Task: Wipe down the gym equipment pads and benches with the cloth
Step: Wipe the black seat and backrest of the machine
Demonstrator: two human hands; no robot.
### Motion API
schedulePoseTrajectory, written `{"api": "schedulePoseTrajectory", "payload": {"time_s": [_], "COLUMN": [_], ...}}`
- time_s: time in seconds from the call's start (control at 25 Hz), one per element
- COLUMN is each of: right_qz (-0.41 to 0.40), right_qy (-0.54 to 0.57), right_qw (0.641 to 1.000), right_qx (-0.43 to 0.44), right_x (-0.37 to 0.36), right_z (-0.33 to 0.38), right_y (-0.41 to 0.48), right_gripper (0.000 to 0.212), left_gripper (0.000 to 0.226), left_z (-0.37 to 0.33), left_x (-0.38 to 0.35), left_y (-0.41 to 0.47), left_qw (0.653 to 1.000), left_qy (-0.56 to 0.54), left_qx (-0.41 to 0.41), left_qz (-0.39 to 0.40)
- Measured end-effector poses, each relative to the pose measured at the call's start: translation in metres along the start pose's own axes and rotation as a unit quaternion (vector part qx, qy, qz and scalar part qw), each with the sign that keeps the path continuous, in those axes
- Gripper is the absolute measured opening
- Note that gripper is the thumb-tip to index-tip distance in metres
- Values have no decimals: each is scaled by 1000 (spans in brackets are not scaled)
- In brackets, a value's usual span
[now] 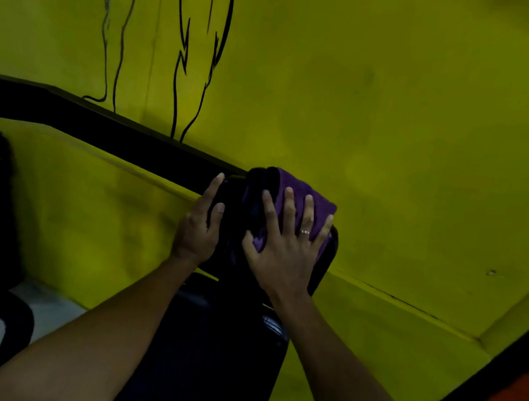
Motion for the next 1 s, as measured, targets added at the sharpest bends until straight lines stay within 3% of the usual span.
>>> {"api": "schedulePoseTrajectory", "payload": {"time_s": [0.16,0.24,0.32,0.4,0.52,0.68,0.76,0.88,1.0], "right_qz": [-34,-38,-1,18,-1,114,120,45,30], "right_qy": [33,88,160,205,266,304,274,133,25], "right_qw": [998,989,955,920,893,857,877,939,963], "right_qx": [-36,-115,-251,-332,-364,-400,-375,-315,-267], "right_x": [-2,-7,-12,-13,-23,-55,-53,-26,-7], "right_z": [-37,-57,-75,-82,-76,-39,-40,-48,-29], "right_y": [-64,-58,-33,-21,-61,-148,-137,-80,-37], "right_gripper": [71,71,75,73,76,81,82,77,80], "left_gripper": [52,52,53,52,53,53,52,51,52], "left_z": [-1,0,3,5,3,3,3,5,8], "left_x": [-1,-2,-4,-4,-2,-2,-1,-2,-2], "left_y": [-1,-2,0,0,-1,0,0,1,0], "left_qw": [1000,999,999,999,999,999,999,999,999], "left_qy": [-22,-30,-41,-45,-44,-34,-32,-26,-32], "left_qx": [2,-8,-8,-13,-10,8,12,18,2], "left_qz": [7,7,16,15,13,19,16,17,20]}}
Point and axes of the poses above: each hand's wrist, its own y-axis towards the middle knuckle, its own x-axis out of the back of the hand, z = x × y, the point moved 9 cm from there along y, towards the middle knuckle, and after that the axes turned 15 degrees about -y, right-handed, at the moved point
